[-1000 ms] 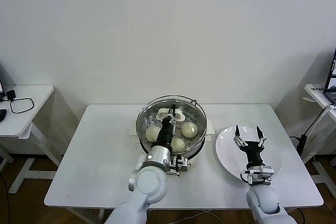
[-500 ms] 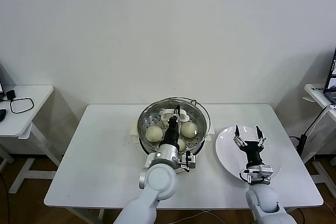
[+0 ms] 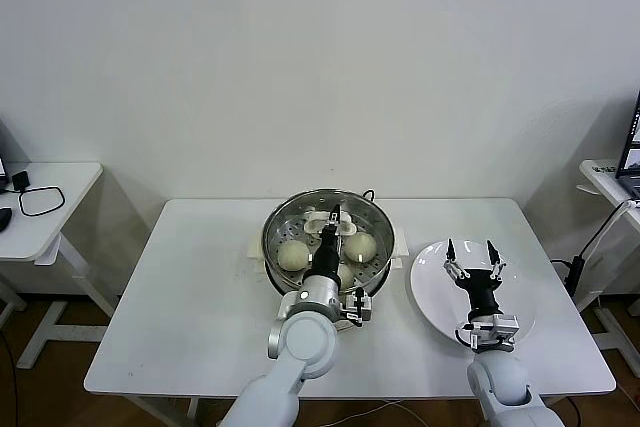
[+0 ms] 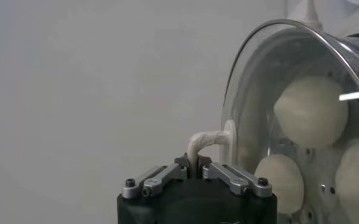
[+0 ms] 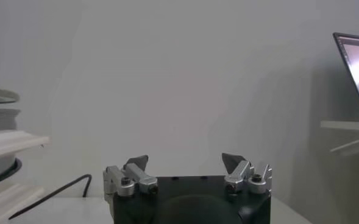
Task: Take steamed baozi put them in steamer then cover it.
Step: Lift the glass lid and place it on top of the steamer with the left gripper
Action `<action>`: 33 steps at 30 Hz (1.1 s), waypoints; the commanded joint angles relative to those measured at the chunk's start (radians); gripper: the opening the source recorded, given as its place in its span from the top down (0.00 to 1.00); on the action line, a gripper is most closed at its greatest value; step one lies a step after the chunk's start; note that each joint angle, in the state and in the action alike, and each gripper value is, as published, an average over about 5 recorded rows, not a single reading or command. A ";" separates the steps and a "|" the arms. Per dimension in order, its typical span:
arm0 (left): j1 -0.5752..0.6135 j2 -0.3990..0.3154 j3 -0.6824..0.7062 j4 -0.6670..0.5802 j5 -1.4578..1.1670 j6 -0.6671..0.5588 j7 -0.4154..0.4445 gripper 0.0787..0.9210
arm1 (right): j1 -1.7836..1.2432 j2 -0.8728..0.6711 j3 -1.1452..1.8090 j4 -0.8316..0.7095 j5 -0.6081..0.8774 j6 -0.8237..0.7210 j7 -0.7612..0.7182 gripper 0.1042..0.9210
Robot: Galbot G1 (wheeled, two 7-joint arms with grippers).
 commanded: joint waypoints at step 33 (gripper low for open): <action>0.008 -0.003 -0.020 0.027 0.067 -0.032 0.002 0.87 | -0.001 0.001 0.004 0.001 0.002 0.006 -0.003 0.12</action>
